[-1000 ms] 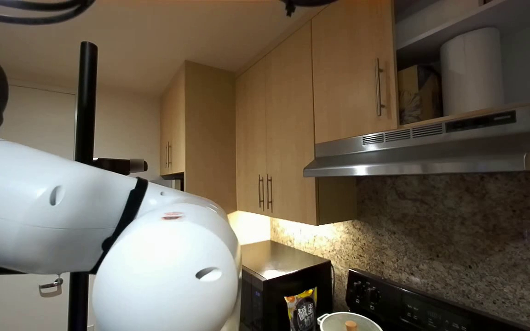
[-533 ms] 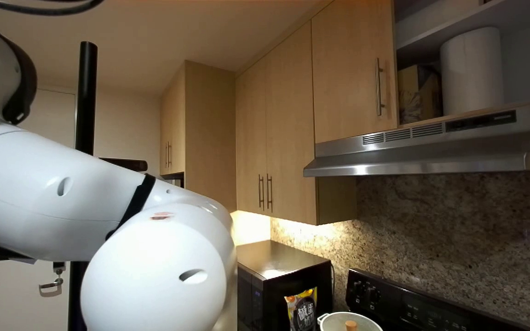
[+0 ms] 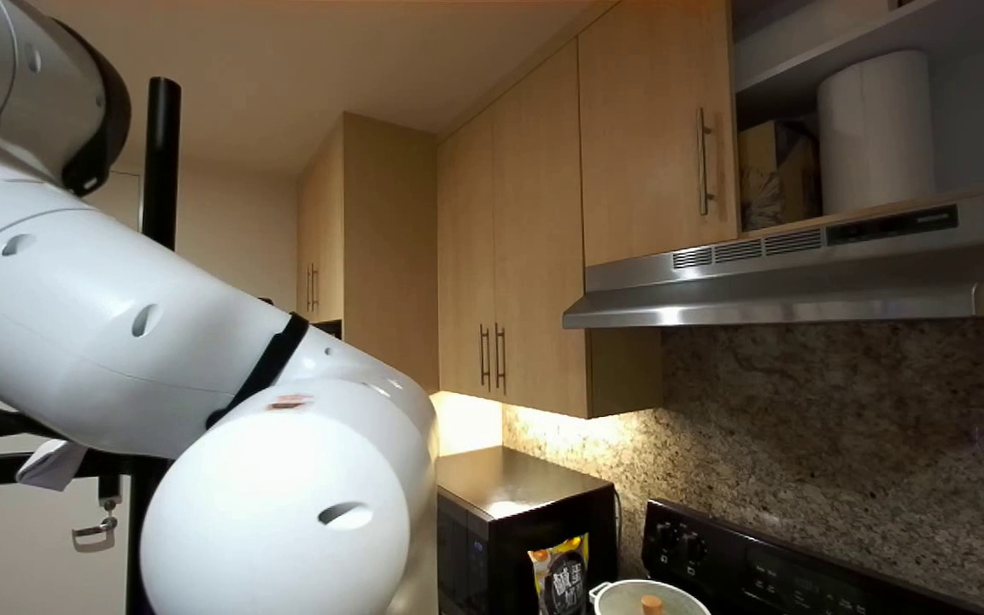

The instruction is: Open and close the right cabinet door on top of the stove

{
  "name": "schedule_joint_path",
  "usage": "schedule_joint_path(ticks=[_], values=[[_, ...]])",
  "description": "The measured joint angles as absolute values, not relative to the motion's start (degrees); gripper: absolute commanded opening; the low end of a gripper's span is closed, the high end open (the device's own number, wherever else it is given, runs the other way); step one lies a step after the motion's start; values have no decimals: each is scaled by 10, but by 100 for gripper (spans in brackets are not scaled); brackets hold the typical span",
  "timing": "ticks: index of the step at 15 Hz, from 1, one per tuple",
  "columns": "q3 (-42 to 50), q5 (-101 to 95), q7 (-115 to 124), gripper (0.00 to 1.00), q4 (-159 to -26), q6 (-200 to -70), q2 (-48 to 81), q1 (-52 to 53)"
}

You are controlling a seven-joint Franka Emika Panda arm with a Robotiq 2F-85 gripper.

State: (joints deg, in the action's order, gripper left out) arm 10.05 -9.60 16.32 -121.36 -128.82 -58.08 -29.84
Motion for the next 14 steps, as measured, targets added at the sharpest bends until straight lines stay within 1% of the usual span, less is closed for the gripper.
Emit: schedule_joint_path(ticks=[5,14], values=[[101,-96,163,100,-1168,-1227,-537,-298],[102,-96,163,100,-1164,-1224,-536,-294]])
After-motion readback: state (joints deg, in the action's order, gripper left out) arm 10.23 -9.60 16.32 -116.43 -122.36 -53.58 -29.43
